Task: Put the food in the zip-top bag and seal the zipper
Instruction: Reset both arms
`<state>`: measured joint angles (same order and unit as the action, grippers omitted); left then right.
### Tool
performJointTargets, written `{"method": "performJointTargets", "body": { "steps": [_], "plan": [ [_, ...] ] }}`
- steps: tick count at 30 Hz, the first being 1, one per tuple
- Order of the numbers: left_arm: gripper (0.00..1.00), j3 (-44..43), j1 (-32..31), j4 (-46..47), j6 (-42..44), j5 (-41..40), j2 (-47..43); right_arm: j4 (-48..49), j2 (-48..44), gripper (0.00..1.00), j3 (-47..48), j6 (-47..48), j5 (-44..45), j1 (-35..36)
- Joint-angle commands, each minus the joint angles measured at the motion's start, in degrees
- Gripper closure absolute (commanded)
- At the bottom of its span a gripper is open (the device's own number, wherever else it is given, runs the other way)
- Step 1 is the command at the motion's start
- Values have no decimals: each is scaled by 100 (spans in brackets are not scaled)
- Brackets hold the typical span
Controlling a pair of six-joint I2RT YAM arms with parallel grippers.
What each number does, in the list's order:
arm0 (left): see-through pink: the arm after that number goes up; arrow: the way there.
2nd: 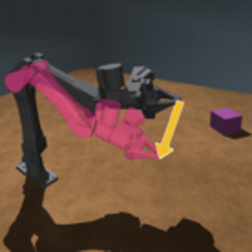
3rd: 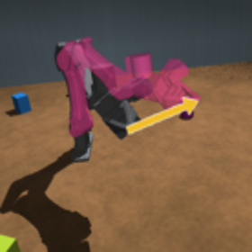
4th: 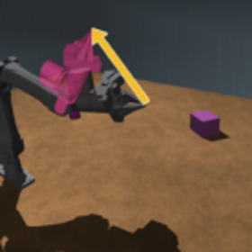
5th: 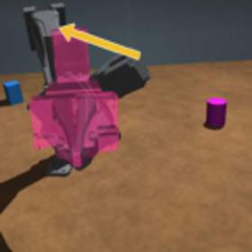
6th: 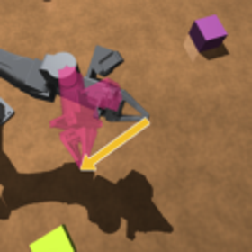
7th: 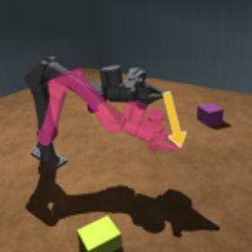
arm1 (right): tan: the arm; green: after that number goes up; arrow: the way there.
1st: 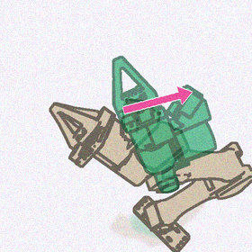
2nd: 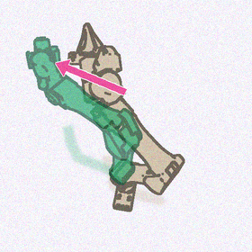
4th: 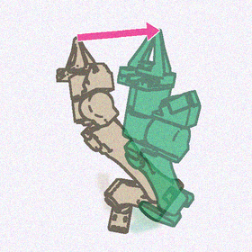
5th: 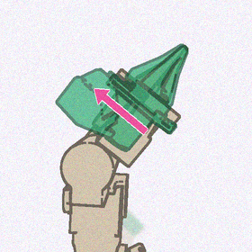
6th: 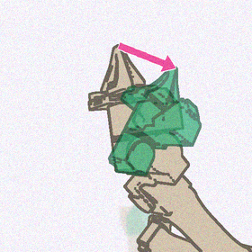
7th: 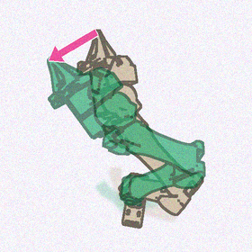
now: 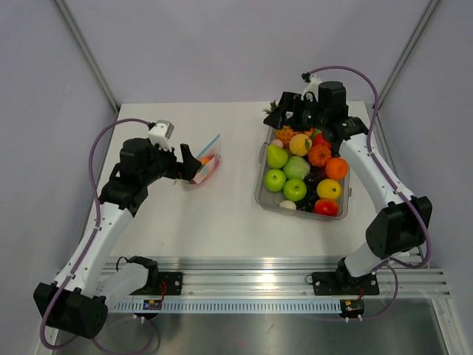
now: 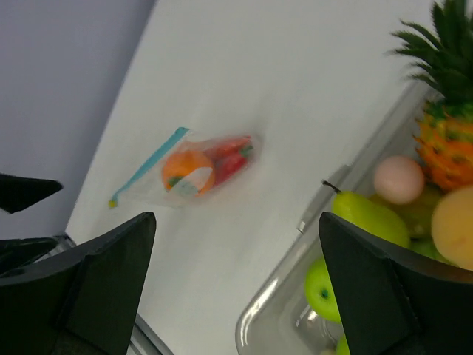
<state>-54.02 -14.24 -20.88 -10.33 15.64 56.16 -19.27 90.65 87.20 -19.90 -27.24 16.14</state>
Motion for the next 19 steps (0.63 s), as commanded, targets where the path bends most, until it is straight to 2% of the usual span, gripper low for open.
{"method": "performJointTargets", "body": {
  "steps": [1, 3, 4, 7, 14, 19],
  "plan": [
    [1, -573, -9, -389, 136, 195, -149, -1577, -250, 1, 481, 311, 1579, -15],
    [1, -872, -9, -679, 75, -68, -106, -2210, -118, 0, 947, 242, 2378, -15],
    [1, -1187, -9, -924, 40, -131, 16, -2622, -127, 1, 1018, 180, 3147, -15],
    [1, -1803, -9, -1407, -57, -158, 246, -3020, -284, 1, 1071, 162, 4127, -6],
    [1, -1831, 0, -1138, -242, -210, 193, -3171, -768, 1, 729, 189, 4658, -14],
    [1, -2025, 0, -1312, -250, -421, 325, -3075, -926, 0, 544, 145, 4860, -6]
  ]
}}
